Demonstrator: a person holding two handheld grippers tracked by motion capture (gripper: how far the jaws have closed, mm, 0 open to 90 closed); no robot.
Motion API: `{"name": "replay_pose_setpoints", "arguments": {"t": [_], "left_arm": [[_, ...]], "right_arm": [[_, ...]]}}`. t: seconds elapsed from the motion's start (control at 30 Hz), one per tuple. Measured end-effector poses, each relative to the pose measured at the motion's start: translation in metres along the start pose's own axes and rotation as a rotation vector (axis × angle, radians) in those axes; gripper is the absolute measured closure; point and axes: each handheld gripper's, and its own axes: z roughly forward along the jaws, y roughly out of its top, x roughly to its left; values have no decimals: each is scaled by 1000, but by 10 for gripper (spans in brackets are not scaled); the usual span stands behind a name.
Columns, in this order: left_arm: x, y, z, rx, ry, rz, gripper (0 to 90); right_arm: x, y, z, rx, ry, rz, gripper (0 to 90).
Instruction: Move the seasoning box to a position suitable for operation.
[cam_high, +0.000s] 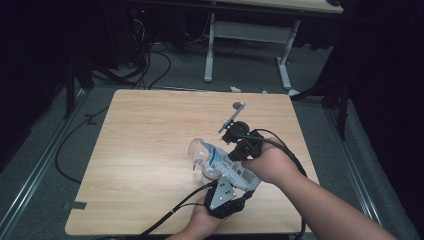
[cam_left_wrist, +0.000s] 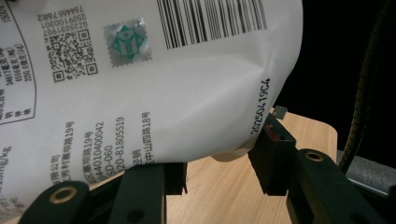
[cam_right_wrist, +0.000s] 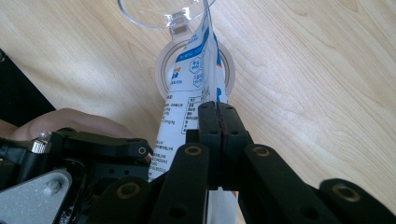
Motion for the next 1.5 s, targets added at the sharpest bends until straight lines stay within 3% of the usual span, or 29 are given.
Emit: {"name": "replay_pose_setpoints", "arguments": {"t": [1.5], "left_arm": [[-1,4,0,-23,-9,-31,609]], "right_arm": [[1,1,-3,-3,-7,-4,900]]}}
